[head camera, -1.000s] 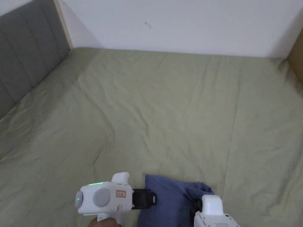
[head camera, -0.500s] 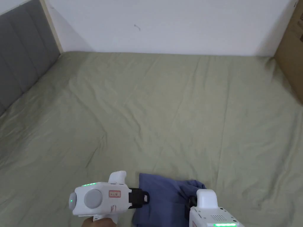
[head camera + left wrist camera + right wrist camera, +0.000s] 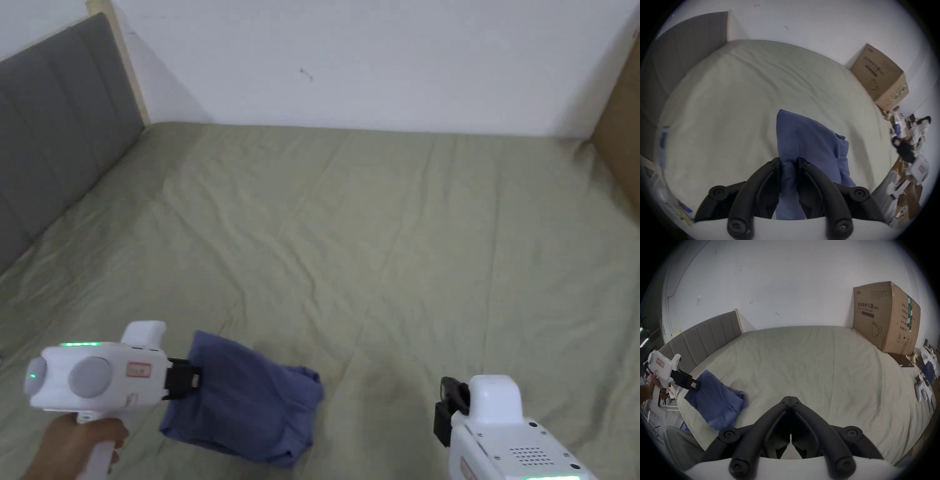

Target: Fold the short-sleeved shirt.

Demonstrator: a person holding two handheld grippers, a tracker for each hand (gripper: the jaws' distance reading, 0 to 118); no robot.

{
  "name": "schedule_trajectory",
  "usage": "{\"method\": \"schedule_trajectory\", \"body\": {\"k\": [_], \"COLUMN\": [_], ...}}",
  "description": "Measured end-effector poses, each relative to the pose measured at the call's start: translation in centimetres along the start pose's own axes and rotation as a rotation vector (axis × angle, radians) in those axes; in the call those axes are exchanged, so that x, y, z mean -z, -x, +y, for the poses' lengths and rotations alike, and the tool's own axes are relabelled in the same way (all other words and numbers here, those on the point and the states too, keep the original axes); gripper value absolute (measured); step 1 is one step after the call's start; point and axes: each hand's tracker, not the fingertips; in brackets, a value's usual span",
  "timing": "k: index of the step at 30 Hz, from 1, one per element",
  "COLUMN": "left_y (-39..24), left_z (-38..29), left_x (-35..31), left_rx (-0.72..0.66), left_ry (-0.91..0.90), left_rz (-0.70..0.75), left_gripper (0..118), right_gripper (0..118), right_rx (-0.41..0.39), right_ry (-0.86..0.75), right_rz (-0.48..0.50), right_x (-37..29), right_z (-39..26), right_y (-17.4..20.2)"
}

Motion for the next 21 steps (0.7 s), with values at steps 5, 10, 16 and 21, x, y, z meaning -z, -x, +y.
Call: {"method": "schedule_trajectory", "body": {"k": [5,10,16,21], "left_y": [7.8,12.0,12.9,12.1], "left_z": [2.4,3.5,3.9,4.2], "left_x": [-1.5,-2.6,-1.9,-2.7], "left_rx": [-0.048,-0.06,-0.114,-0.187], "left_ry": [-0.007,0.03,0.033,0.01], "left_rz": [0.174,0.289,0.301,0.304], "left_gripper": [18,18,20,90], "right_gripper": [0,0,0,0], "right_rx": [-0.001,-0.008,-0.01,-0.007], "right_ry": [-0.044,-0.06,-0.061,-0.058], "right_rz": [0.012,0.016,0.001,-0.019], "right_x": [-0.2,0.1,0.4,-0.3], "right_z": [1.8,3.1,3.6,3.8], "right_y": [0.9,1.5,1.0,0.0]}}
